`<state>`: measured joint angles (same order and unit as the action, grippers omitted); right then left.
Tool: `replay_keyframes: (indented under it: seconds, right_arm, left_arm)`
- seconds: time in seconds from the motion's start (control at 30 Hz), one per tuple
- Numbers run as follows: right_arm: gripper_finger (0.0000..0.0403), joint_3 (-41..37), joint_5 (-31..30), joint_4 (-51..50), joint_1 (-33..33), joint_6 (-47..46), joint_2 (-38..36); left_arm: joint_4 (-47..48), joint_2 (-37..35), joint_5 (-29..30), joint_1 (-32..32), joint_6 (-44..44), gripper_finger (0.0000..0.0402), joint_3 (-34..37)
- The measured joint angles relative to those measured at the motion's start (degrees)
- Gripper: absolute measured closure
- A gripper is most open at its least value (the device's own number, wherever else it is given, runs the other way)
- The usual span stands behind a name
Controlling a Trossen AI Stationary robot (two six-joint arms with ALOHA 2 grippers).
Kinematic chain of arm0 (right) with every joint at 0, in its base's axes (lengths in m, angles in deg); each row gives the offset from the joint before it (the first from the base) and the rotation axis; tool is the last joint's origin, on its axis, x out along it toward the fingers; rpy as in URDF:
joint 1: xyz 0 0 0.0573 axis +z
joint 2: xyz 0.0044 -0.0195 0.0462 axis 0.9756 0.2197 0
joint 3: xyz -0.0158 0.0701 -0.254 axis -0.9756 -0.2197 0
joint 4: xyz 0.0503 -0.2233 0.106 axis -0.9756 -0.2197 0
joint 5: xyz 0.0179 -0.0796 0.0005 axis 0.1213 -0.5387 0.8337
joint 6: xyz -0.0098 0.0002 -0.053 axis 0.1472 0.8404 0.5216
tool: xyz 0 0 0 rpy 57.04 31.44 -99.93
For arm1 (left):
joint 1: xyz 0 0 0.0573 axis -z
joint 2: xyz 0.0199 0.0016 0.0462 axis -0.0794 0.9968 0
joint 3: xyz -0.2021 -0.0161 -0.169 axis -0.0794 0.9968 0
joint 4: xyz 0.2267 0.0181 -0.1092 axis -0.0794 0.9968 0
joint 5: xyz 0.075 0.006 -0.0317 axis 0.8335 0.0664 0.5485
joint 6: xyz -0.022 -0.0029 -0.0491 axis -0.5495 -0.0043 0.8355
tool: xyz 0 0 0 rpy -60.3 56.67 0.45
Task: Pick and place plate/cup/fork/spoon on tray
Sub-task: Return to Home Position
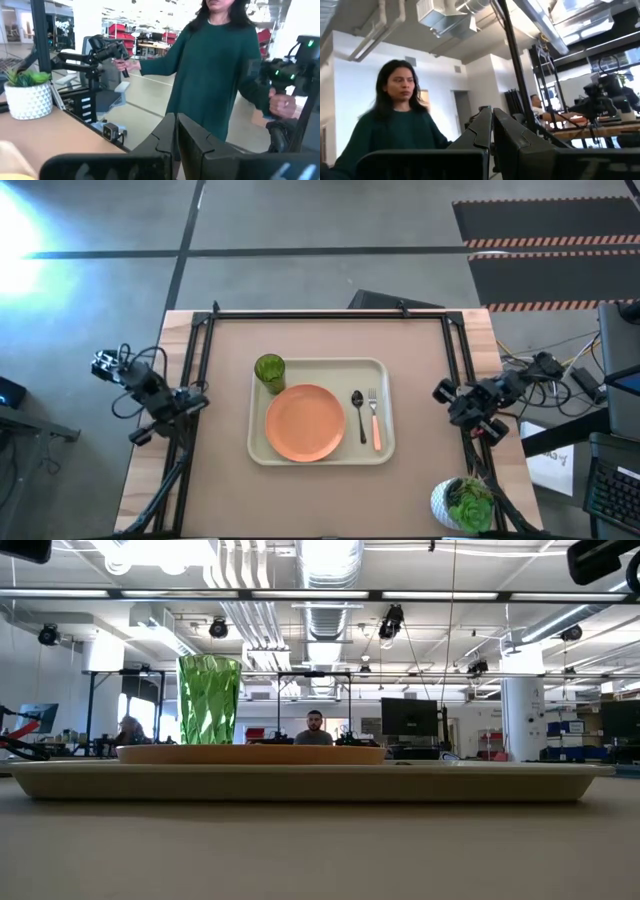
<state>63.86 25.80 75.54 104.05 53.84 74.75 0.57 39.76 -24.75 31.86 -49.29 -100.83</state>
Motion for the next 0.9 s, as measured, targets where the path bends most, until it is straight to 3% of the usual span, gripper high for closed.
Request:
replay_keyframes:
  seconds: [0.23, 0.53, 0.73, 0.9]
  right_arm:
    - [0.0394, 0.0, 1.3, -0.2, 0.0, 0.1, 0.0]
    - [0.0394, 0.0, 1.3, 0.1, 0.0, 0.0, 0.0]
    - [0.0394, 0.0, 1.3, 1.2, 0.0, -0.3, 0.0]
    - [0.0394, 0.0, 0.9, 1.1, 0.0, 0.4, 0.4]
  left_arm:
    - [-4.4, 0.0, -0.1, 0.0, 6.4, 0.0402, 5.9]
    - [-30.4, 0.0, -3.2, 0.0, 9.1, 0.0402, 21.2]
    - [-28.6, 0.3, 5.7, -0.2, 5.7, 0.0402, 21.1]
    - [-23.9, 0.4, 17.6, -0.2, 0.2, 0.0402, 21.1]
